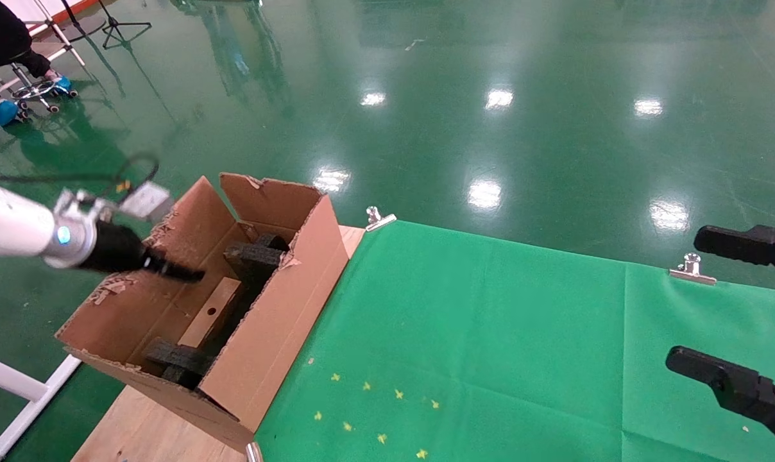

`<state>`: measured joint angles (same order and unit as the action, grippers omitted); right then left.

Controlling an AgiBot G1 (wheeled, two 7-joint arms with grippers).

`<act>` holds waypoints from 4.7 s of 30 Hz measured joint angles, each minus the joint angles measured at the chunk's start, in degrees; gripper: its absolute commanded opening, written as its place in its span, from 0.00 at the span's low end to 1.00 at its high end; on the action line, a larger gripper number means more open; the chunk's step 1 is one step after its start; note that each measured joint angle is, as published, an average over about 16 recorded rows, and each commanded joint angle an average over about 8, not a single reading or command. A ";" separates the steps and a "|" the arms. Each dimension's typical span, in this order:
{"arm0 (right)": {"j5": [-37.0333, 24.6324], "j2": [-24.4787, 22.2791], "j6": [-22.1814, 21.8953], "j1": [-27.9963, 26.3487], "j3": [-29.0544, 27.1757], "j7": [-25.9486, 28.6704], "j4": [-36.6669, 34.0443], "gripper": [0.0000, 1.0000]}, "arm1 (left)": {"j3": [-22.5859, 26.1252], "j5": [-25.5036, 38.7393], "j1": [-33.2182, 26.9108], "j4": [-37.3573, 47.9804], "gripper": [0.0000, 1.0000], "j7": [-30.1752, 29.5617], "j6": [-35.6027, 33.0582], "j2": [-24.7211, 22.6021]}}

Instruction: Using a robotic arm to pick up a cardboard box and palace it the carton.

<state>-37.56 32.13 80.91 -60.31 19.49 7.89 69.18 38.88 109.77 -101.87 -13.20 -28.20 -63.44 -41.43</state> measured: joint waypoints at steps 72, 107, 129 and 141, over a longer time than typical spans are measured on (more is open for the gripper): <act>0.01 -0.01 -0.02 0.02 -0.01 0.00 -0.01 1.00 | -19.52 -57.14 32.63 -51.08 1.00 15.37 -19.67 5.85; 0.01 -0.02 -0.04 0.03 -0.01 0.00 -0.03 1.00 | -23.03 -68.39 40.65 -60.73 1.00 17.52 -22.36 6.48; 0.01 -0.02 -0.04 0.03 -0.01 0.00 -0.03 1.00 | -22.88 -67.92 40.33 -60.36 1.00 17.44 -22.23 6.42; 0.01 -0.02 -0.04 0.03 -0.01 0.00 -0.03 1.00 | -22.84 -67.86 40.30 -60.32 1.00 17.43 -22.21 6.42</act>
<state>-37.55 32.11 80.87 -60.28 19.48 7.89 69.15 16.04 41.91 -61.58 -73.52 -10.77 -85.65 -35.01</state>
